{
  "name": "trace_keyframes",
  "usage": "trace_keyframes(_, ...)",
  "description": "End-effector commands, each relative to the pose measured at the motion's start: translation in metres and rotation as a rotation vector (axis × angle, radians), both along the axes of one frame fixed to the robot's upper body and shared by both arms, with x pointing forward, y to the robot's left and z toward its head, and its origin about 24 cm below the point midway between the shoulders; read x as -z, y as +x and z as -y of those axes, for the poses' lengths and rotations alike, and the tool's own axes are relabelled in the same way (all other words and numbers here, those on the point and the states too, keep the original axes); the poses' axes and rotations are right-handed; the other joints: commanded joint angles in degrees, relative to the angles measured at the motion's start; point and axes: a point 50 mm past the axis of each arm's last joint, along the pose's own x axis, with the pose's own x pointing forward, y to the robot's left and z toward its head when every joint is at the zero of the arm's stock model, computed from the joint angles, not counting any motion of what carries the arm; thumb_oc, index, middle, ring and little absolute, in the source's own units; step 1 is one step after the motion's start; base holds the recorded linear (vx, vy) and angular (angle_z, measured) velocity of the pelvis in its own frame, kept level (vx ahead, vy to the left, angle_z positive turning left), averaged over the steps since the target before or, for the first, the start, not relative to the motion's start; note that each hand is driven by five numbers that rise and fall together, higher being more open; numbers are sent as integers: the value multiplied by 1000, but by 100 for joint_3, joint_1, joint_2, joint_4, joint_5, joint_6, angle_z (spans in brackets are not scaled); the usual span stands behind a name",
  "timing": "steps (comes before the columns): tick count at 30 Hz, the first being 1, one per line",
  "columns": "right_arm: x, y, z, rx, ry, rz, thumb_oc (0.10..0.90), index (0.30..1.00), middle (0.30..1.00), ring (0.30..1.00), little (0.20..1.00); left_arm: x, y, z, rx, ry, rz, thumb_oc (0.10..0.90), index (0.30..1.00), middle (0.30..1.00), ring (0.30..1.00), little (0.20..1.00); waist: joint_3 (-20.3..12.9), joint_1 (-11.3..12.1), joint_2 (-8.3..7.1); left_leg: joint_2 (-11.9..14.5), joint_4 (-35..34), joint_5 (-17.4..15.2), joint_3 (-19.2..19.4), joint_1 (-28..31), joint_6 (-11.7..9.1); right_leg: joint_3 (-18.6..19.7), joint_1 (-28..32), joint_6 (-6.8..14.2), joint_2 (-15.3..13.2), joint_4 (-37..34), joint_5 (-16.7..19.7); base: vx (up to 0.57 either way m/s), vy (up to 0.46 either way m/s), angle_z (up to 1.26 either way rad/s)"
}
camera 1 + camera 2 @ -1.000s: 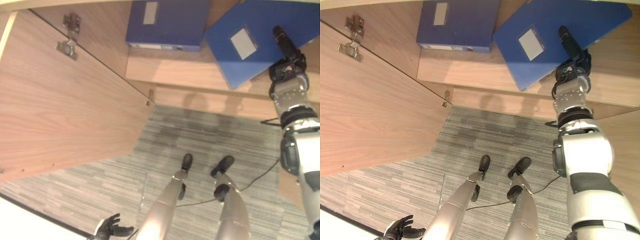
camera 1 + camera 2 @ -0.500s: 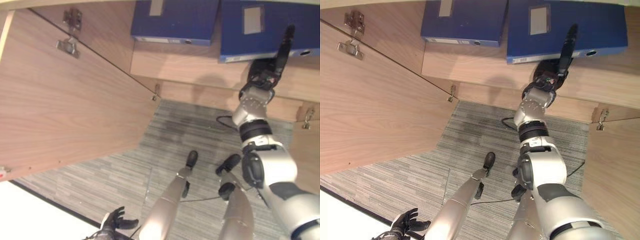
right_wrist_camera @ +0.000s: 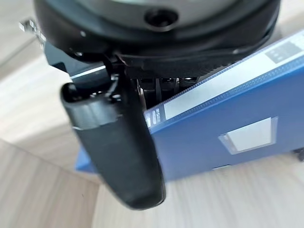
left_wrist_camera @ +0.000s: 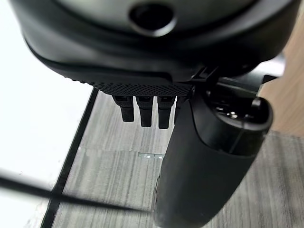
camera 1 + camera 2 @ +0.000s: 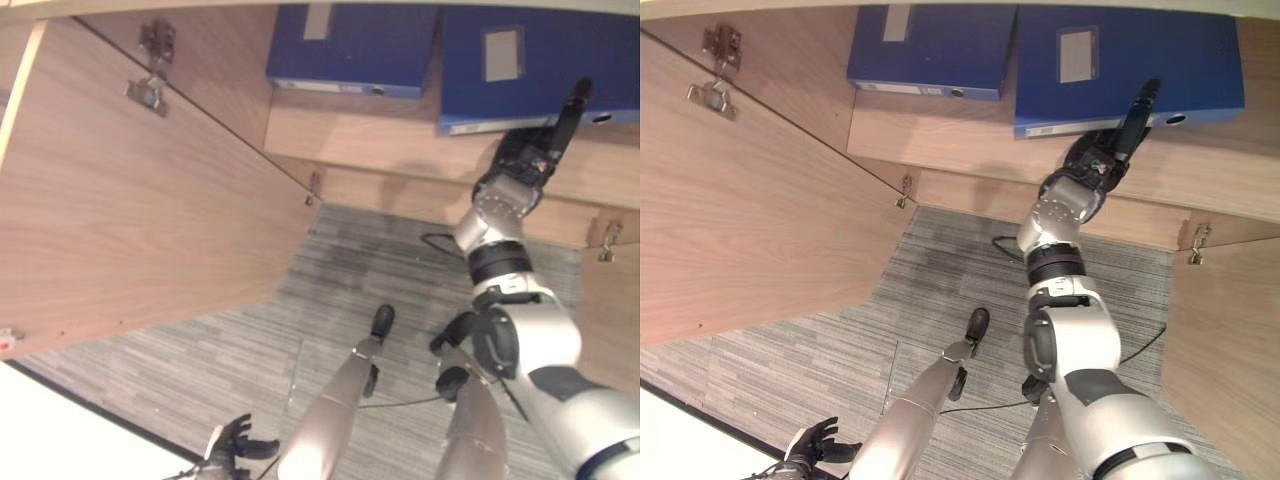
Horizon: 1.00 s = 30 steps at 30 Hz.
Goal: Put the empty folder in the office cabinet
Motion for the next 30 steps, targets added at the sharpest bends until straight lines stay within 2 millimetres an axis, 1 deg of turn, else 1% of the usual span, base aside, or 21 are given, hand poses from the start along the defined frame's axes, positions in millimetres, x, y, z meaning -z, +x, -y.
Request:
trace_keyframes(1,-74,-21,10,117,-32,279,800,900,900,900,900,6,-47,-37,-90,127,-177,800,900,900,900,900,-70,224,-1,-57,-158,-708,-47,223,-16,353,308,869,-295,542,-438,1,-8,6)
trace_keyframes(2,-83,-27,5,127,-29,328,800,900,900,900,900,5,-47,-38,-91,135,-179,800,900,900,900,900,-68,226,-9,-55,-172,-702,-49,225,-17,347,308,872,-293,531,-431,1,-5,6)
trace_keyframes(3,-93,-35,-3,126,-22,401,800,900,900,900,900,5,-47,-40,-91,142,-184,800,900,900,900,900,-69,234,-1,-59,-180,-695,-47,228,-12,354,303,868,-283,534,-430,0,0,0)
trace_keyframes(4,-98,-39,-8,120,-26,434,800,900,900,900,900,5,-47,-41,-92,145,-185,800,900,900,900,900,-70,241,-1,-65,-183,-694,-48,231,-8,362,301,863,-276,540,-432,0,0,0)
trace_keyframes(6,-97,-40,-10,119,-26,433,800,900,900,900,900,5,-47,-41,-94,145,-187,800,900,900,900,900,-69,230,-6,-64,-184,-694,-43,233,-8,367,299,862,-275,542,-432,0,0,0)
trace_keyframes(7,-105,-46,-18,114,-34,488,800,900,900,900,900,4,-44,-43,-99,150,-181,800,900,900,900,900,-65,238,-6,-69,-190,-693,-48,242,-4,373,293,856,-275,552,-428,0,0,0)
trace_keyframes(10,-115,-57,-27,112,-44,551,800,900,900,900,900,3,-41,-44,-98,153,-174,800,900,900,900,900,-56,225,-9,-65,-192,-691,-32,252,0,379,290,853,-276,546,-420,0,0,0)
trace_keyframes(13,-117,-61,-38,82,-47,576,800,900,900,900,900,2,-37,-43,-90,150,-164,800,900,900,900,900,-47,231,-14,-66,-171,-693,-34,237,12,375,277,846,-288,576,-416,0,0,0)
trace_keyframes(16,-108,-59,-55,19,-83,577,800,900,900,900,900,1,-36,-45,-85,153,-165,800,900,900,900,900,-9,229,-12,-58,-161,-691,-20,244,20,397,268,834,-286,591,-418,0,0,0)
trace_keyframes(17,-107,-59,-55,17,-83,577,800,900,900,900,900,1,-36,-44,-86,152,-166,800,900,900,900,900,-11,224,-12,-57,-160,-692,-17,246,20,400,269,833,-284,590,-418,-6,-1,-3)
trace_keyframes(18,-96,-53,-68,-49,-119,540,800,900,900,900,900,1,-36,-47,-90,156,-164,800,900,900,900,900,16,229,-21,-50,-149,-684,-10,246,19,402,271,823,-284,607,-416,-9,7,-4)
trace_keyframes(19,-86,-45,-74,-92,-151,491,800,900,900,900,900,0,-35,-48,-91,159,-164,800,900,900,900,900,22,210,-25,-37,-144,-681,2,246,18,415,270,815,-283,618,-412,-8,7,-3)
trace_keyframes(20,-86,-43,-74,-96,-153,493,800,900,900,900,900,0,-36,-47,-91,157,-165,800,900,900,900,900,22,203,-16,-37,-143,-681,6,246,19,420,267,814,-283,621,-413,0,0,0)
trace_keyframes(21,-81,-36,-77,-124,-220,450,800,900,900,900,900,0,-38,-50,-111,162,-167,800,900,900,900,900,48,187,-32,-19,-125,-673,27,223,12,421,246,801,-286,631,-410,0,0,0)
trace_keyframes(23,-80,-35,-76,-125,-235,444,800,900,900,900,900,0,-40,-52,-124,163,-170,800,900,900,900,900,54,177,-44,-10,-119,-677,33,218,11,424,241,795,-282,632,-411,0,0,0)
trace_keyframes(24,-79,-35,-71,-108,-235,439,800,900,900,900,900,0,-41,-53,-139,157,-174,800,900,900,900,900,74,151,-60,0,-106,-682,40,201,10,431,237,790,-274,626,-405,0,0,0)
trace_keyframes(27,-76,-38,-69,-93,-222,444,800,900,900,900,900,1,-42,-52,-150,152,-174,800,900,900,900,900,111,103,-83,7,-94,-679,60,180,11,440,230,779,-254,615,-395,0,0,0)
trace_keyframes(30,-70,-44,-74,-95,-233,456,800,900,900,900,900,2,-42,-49,-158,145,-172,800,900,900,900,900,137,41,-105,22,-104,-677,89,185,10,451,220,766,-234,598,-380,-4,10,-3)
